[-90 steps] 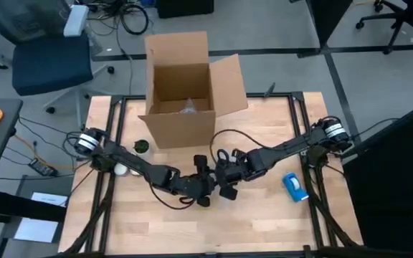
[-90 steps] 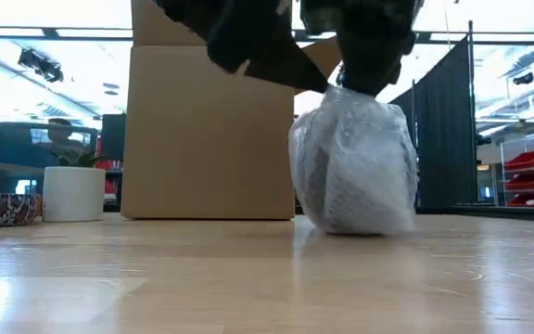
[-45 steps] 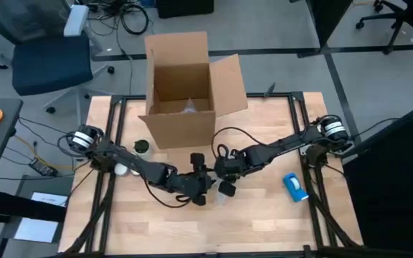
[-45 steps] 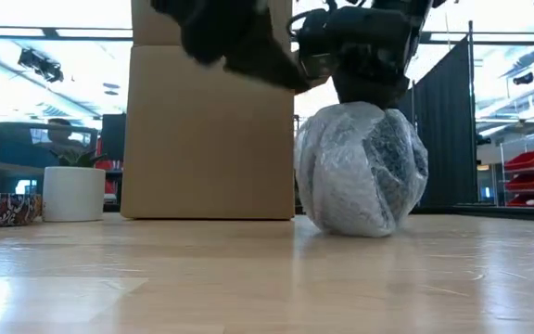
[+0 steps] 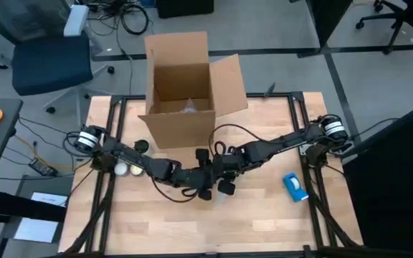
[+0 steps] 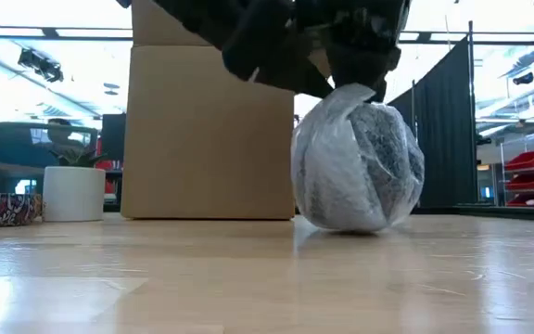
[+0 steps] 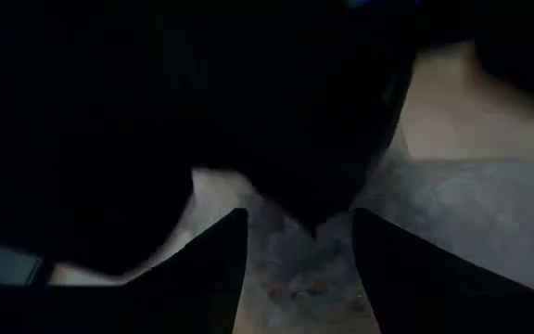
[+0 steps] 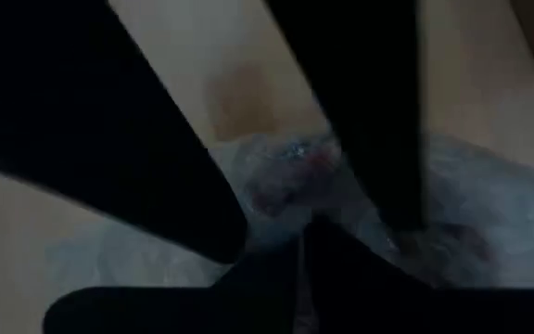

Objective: Wrap mug
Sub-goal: Wrap the black mug with bubble wrap

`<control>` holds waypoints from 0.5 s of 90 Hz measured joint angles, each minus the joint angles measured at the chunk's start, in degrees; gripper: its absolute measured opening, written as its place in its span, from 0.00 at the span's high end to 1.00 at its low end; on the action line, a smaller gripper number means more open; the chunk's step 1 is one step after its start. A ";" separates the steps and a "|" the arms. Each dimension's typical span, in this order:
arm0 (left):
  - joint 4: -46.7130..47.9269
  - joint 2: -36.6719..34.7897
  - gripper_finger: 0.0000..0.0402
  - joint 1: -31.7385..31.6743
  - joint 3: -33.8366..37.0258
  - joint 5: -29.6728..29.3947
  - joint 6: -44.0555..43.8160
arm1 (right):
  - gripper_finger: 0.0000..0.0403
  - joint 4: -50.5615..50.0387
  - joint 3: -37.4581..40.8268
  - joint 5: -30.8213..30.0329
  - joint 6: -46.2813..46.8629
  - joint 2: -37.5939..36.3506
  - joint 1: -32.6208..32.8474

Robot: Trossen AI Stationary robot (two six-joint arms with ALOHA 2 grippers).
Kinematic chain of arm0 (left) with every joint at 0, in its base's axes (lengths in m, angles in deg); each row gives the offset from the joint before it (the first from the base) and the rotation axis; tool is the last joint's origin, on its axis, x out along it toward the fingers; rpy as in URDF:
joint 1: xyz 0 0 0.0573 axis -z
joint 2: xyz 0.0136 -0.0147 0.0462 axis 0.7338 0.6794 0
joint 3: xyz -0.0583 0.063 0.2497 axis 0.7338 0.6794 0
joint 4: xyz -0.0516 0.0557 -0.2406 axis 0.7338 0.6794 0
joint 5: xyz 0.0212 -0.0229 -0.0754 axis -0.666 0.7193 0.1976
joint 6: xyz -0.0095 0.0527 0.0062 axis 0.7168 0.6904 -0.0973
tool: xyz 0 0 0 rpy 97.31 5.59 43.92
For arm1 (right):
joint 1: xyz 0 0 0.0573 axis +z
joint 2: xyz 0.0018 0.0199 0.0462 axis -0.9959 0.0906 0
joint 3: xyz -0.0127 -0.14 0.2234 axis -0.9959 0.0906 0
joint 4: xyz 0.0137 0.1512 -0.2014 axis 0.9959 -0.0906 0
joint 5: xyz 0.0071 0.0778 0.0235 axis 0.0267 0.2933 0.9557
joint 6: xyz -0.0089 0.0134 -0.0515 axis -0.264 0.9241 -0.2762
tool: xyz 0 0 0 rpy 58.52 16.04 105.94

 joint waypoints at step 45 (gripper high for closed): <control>0.85 0.02 0.57 -0.32 0.01 -0.41 -1.14 | 1.00 -7.20 -8.52 -2.37 0.28 -0.42 4.25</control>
